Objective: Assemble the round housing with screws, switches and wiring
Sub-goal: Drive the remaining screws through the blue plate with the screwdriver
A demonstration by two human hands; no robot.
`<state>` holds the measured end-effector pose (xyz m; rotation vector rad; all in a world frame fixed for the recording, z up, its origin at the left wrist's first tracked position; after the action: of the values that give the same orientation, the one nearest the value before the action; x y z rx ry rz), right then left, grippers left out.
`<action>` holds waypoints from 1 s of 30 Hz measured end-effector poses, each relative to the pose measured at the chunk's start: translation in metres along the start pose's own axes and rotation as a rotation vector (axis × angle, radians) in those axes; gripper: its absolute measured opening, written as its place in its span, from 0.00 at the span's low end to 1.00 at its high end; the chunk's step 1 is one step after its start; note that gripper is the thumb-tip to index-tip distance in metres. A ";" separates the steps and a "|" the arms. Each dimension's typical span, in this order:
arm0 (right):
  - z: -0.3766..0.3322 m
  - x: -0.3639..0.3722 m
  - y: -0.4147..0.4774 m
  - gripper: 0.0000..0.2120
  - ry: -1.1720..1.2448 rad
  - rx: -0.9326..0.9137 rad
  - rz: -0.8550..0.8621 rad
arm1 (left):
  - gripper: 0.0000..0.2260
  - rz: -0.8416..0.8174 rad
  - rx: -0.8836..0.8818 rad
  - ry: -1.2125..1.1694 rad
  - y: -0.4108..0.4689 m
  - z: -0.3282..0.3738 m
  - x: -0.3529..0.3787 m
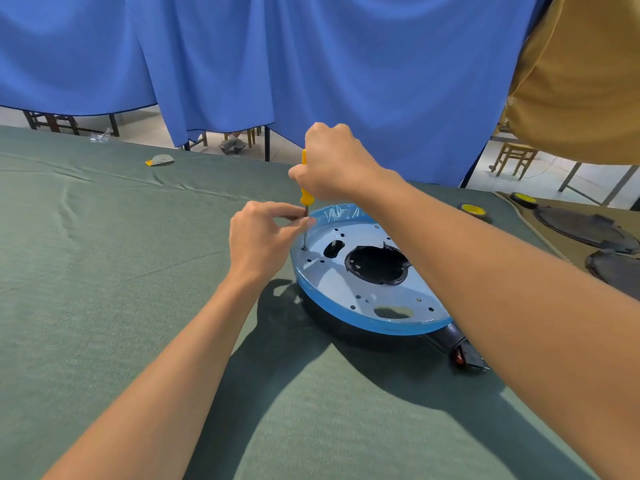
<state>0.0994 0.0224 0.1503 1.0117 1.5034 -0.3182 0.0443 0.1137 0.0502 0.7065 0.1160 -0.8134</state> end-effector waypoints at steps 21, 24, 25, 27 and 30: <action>0.002 0.003 0.005 0.19 -0.343 -0.175 -0.084 | 0.03 -0.083 0.079 0.173 0.004 0.003 0.006; -0.007 0.002 0.005 0.13 -0.349 -0.191 -0.223 | 0.02 -0.087 0.063 0.201 0.007 0.001 0.006; -0.011 0.002 0.005 0.08 -0.334 -0.231 -0.271 | 0.03 -0.106 0.065 0.215 0.007 0.001 0.006; -0.018 0.000 0.005 0.05 -0.300 -0.296 -0.294 | 0.06 -0.151 0.071 0.219 0.008 0.002 0.008; -0.019 -0.003 0.007 0.12 -0.280 -0.294 -0.194 | 0.04 -0.195 0.058 0.183 0.008 0.001 0.008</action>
<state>0.0919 0.0384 0.1597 0.5643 1.3465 -0.3480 0.0558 0.1119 0.0521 0.8332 0.3313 -0.9405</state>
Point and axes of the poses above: each hand's wrist, its own y-axis towards the middle knuckle, its own x-axis out of the palm, z = x × y, the point moved 5 cm from there along y, towards the middle knuckle, and after that the axes turned 2 degrees about -x, right-handed, at the moved point
